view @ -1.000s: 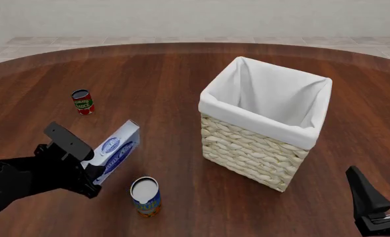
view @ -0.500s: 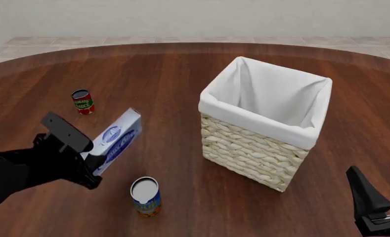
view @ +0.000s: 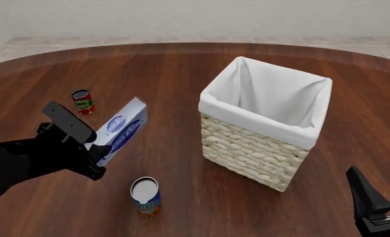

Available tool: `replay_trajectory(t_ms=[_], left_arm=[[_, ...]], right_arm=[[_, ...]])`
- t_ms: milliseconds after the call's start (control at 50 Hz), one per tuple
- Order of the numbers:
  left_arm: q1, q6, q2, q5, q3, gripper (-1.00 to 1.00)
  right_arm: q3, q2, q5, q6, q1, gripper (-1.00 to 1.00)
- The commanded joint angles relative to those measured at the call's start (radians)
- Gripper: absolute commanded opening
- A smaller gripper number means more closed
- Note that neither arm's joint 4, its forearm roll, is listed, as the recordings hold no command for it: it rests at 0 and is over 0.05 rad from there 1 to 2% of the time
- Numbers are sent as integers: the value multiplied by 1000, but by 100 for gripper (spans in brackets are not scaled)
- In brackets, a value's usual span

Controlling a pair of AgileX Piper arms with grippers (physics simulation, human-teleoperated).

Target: Pick up the cream cheese box, and put it in the basket.

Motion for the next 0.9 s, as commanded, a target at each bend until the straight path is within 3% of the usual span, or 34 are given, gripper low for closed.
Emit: replay_trajectory(t_ms=[20,900], left_arm=[[-26,7,7,1,-38,-100],[-81,51,40,23,-172,-100]], right_arm=[[0,0,0,1,1,100],[0,-1,1,4,0,100]])
